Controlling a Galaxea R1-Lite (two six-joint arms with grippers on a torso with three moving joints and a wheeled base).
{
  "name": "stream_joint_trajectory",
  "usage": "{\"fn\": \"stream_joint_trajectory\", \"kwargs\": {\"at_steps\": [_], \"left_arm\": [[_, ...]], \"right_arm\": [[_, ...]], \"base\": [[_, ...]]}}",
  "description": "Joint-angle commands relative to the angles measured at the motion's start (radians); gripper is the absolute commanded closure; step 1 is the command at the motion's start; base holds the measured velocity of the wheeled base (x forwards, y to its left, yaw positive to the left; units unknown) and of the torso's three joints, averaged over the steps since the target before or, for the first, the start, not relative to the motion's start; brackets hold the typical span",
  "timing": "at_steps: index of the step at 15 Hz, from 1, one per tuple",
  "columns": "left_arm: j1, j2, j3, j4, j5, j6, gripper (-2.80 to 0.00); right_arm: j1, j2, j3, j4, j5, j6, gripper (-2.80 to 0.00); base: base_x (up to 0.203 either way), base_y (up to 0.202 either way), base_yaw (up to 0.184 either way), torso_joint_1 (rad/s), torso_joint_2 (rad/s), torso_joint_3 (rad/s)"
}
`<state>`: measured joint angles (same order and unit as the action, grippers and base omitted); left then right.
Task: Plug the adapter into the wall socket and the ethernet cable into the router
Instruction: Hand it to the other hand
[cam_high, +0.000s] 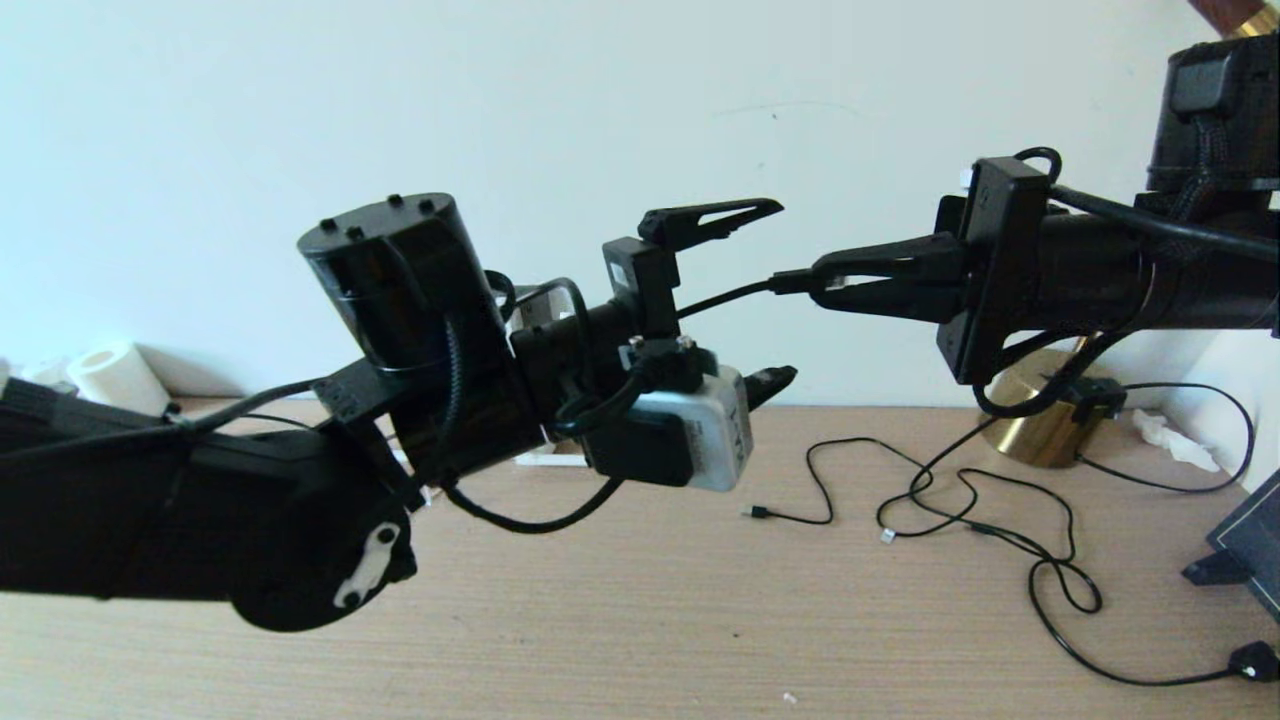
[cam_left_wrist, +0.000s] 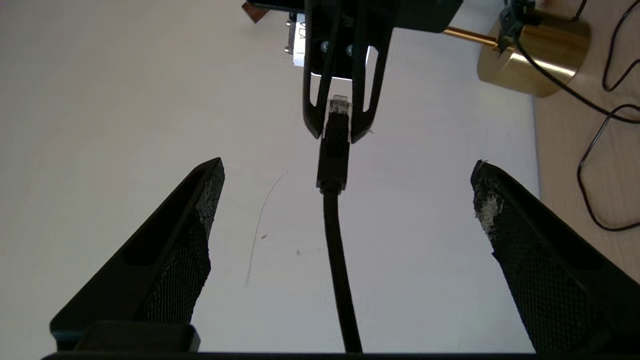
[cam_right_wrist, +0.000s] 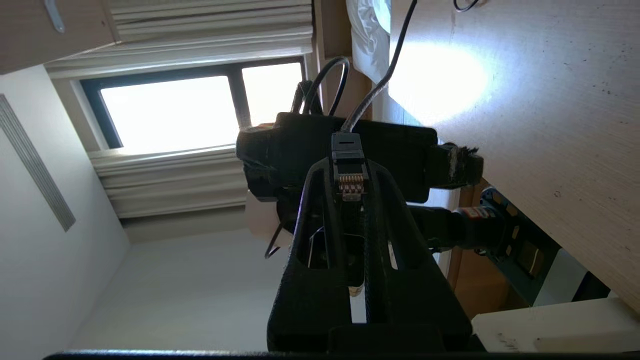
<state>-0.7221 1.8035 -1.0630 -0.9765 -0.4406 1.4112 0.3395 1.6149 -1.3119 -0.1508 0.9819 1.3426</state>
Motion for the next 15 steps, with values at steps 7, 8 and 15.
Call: {"fn": "stream_joint_trajectory", "kwargs": {"at_steps": [7, 8, 15], "left_arm": [[-0.031, -0.001, -0.002, -0.007, -0.003, 0.006, -2.80], [-0.032, -0.001, -0.002, -0.007, -0.003, 0.006, -2.80], [-0.036, -0.008, 0.006, -0.007, -0.001, 0.002, 0.00]], "right_arm": [[-0.017, -0.003, 0.002, -0.001, 0.012, 0.007, 0.00], [-0.017, -0.004, 0.002, -0.001, 0.012, 0.007, 0.00], [-0.017, -0.020, 0.013, 0.000, 0.026, 0.007, 0.00]], "base": [[0.000, 0.000, 0.000, 0.000, 0.00, 0.000], [0.000, 0.000, 0.000, 0.000, 0.00, 0.000], [0.000, 0.000, 0.000, 0.000, 0.00, 0.000]]}}
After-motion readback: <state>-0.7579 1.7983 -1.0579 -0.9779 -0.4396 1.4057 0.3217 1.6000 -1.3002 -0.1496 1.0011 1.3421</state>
